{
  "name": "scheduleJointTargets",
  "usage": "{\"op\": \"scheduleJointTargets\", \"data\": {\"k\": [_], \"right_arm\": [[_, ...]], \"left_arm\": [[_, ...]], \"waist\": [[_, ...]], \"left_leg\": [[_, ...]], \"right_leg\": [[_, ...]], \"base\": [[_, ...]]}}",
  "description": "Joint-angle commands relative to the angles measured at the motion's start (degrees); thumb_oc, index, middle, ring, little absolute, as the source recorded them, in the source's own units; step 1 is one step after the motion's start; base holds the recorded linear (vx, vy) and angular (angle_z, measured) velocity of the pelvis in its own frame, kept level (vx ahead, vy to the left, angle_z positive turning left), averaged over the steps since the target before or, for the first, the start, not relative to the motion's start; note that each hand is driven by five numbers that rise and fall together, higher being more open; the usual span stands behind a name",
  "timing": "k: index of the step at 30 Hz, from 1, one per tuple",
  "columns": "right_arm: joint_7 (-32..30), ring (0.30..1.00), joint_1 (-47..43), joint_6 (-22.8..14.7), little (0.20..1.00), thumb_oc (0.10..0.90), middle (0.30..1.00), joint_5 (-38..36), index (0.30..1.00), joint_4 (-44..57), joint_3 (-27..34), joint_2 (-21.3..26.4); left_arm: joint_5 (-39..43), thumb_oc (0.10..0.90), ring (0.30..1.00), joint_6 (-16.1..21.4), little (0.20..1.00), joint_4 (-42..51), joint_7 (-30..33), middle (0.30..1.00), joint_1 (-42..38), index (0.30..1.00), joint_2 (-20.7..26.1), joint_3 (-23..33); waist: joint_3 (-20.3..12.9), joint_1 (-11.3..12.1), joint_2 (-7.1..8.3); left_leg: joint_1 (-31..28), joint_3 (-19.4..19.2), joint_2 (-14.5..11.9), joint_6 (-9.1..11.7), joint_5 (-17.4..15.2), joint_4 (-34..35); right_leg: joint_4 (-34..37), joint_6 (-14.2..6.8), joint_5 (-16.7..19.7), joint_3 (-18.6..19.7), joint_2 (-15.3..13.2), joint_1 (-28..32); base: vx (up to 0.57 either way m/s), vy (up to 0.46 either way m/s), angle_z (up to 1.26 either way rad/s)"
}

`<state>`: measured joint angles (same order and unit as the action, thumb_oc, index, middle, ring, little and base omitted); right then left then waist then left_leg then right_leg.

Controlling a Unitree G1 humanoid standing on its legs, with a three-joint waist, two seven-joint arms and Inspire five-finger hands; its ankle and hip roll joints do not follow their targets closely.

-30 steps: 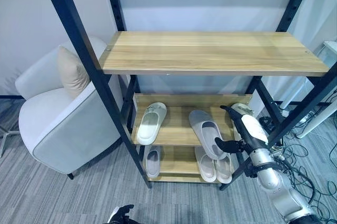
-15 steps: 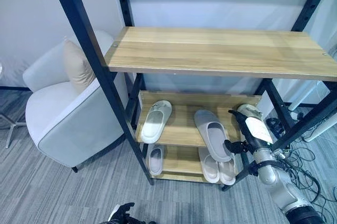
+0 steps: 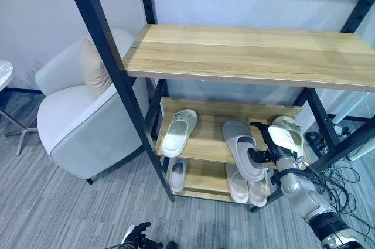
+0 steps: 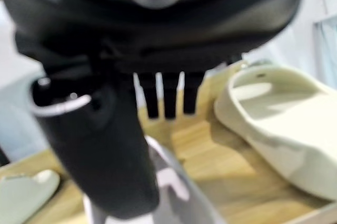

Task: Arrange the slippers neatly on the shoe rack.

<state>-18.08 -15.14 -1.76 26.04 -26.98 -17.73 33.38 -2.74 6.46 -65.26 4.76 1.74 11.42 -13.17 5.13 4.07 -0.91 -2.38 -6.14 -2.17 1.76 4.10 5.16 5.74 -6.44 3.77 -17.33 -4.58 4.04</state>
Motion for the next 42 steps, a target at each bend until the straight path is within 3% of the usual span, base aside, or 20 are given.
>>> {"op": "scheduleJointTargets", "data": {"k": [1,15,21,28,32,33,34,35,38,41,42], "right_arm": [[-4.86,0.300,-6.67,-1.88,0.300,0.400,0.300,-0.93,0.300,2.75,1.44,0.38],[-2.79,0.300,8.77,-5.06,0.300,0.400,0.300,-2.45,0.300,20.17,10.91,-1.02],[0.60,0.300,16.43,-9.42,0.300,0.400,0.300,-7.20,0.300,31.20,14.47,-3.00],[6.08,0.300,20.03,-12.45,0.300,0.400,0.300,-14.23,0.300,37.36,13.94,-3.72],[8.56,0.300,20.37,-13.91,0.300,0.400,0.300,-16.83,0.300,39.64,12.07,-3.06],[8.32,0.300,18.79,-14.04,0.300,0.400,0.300,-17.06,0.300,39.46,11.31,-2.52],[8.00,0.300,15.62,-14.17,0.300,0.400,0.300,-17.11,0.300,39.47,9.87,-1.40],[7.97,0.300,15.37,-14.21,0.300,0.400,0.300,-17.11,0.300,39.33,9.82,-1.41],[7.18,0.300,11.86,-14.08,0.300,0.400,0.300,-16.47,0.300,38.57,8.02,-0.13],[6.34,0.300,10.27,-14.00,0.300,0.400,0.300,-16.16,0.300,38.14,7.59,0.20],[4.84,0.300,8.04,-13.75,0.300,0.400,0.300,-15.32,0.300,37.67,7.28,0.62]], "left_arm": [[-0.40,0.800,0.900,0.13,0.900,-4.25,0.71,0.900,0.30,0.900,-1.81,-4.50],[-2.23,0.800,0.900,-0.38,0.900,-4.61,0.16,0.900,0.57,0.900,-2.66,-2.02],[-3.38,0.800,0.900,-0.29,0.900,-4.19,-0.62,0.900,0.59,0.900,-3.16,-1.46],[-3.95,0.800,0.900,-0.10,0.900,-3.33,-1.35,0.900,0.30,0.900,-3.29,-1.37],[-3.90,0.800,0.900,0.39,0.900,-1.69,-1.25,0.900,-0.60,0.900,-3.16,-2.19],[-3.28,0.800,0.900,0.59,0.900,-0.59,-0.88,0.900,-1.86,0.900,-2.81,-2.73],[-1.47,0.800,0.900,1.08,0.900,2.01,-0.16,0.900,-4.37,0.900,-1.80,-3.61],[-1.42,0.800,0.900,1.04,0.900,2.02,-0.18,0.900,-4.52,0.900,-1.77,-3.54],[0.97,0.800,0.900,1.88,0.900,5.10,0.25,0.900,-6.55,0.900,-0.26,-5.38],[1.74,0.800,0.900,1.94,0.900,6.15,0.46,0.900,-7.04,0.900,0.05,-6.21],[2.45,0.800,0.900,1.95,0.900,7.42,0.51,0.900,-7.67,0.900,0.40,-7.04]], "waist": [[-2.34,1.09,1.53],[-2.51,-1.46,0.95],[-2.25,-3.28,0.16],[-1.53,-4.36,-0.46],[0.99,-5.07,-0.84],[3.27,-5.36,-0.90],[7.58,-5.51,-0.52],[7.28,-5.56,-0.48],[7.74,-5.33,-0.25],[7.81,-5.12,-0.32],[8.54,-4.91,-0.48]], "left_leg": [[-0.78,1.18,0.32,2.98,-4.12,-0.16],[-1.94,0.60,0.08,2.87,-4.67,-0.16],[-2.00,-0.36,-0.18,2.89,-4.74,-0.16],[-1.72,-0.98,-0.37,2.86,-4.78,-0.16],[-0.27,-1.21,-0.37,2.56,-4.22,-0.16],[1.30,-1.23,-0.29,2.32,-3.12,-0.21],[8.48,-0.97,-0.81,1.88,-3.73,-6.98],[9.45,-0.94,-0.83,1.85,-4.06,-7.82],[24.45,-0.27,-0.18,0.06,-7.51,-21.53],[29.91,-0.05,-0.58,-0.59,-9.01,-27.43],[34.51,0.04,-1.15,-1.02,-9.92,-32.43]], "right_leg": [[-0.74,-3.00,-4.03,2.50,-0.37,0.63],[-0.74,-2.99,-4.29,2.94,-0.18,1.11],[-0.74,-3.17,-4.09,3.91,-0.22,0.51],[-0.74,-3.28,-3.71,5.08,-0.11,-0.48],[-0.74,-3.20,-3.06,5.90,-0.14,-2.40],[-1.83,-2.96,-2.57,6.16,-0.22,-4.57],[-8.66,-1.96,-3.36,6.86,-1.35,-11.89],[-9.28,-1.93,-3.58,6.90,-1.44,-12.75],[-21.27,0.41,-6.44,7.03,-2.05,-25.62],[-26.45,1.22,-8.19,6.82,-2.66,-30.30],[-31.57,2.05,-9.71,6.86,-3.15,-34.62]], "base": [[0.00,0.000,0.00],[0.00,-0.002,-0.01],[-0.01,-0.014,-0.10],[-0.02,-0.009,-0.13],[-0.13,-0.001,-0.10],[-0.60,-0.012,-0.12],[-0.52,-0.012,-0.14],[-0.53,-0.019,-0.18],[-0.31,-0.018,-0.09],[-0.13,-0.007,0.12],[-0.14,-0.011,0.05]]}}
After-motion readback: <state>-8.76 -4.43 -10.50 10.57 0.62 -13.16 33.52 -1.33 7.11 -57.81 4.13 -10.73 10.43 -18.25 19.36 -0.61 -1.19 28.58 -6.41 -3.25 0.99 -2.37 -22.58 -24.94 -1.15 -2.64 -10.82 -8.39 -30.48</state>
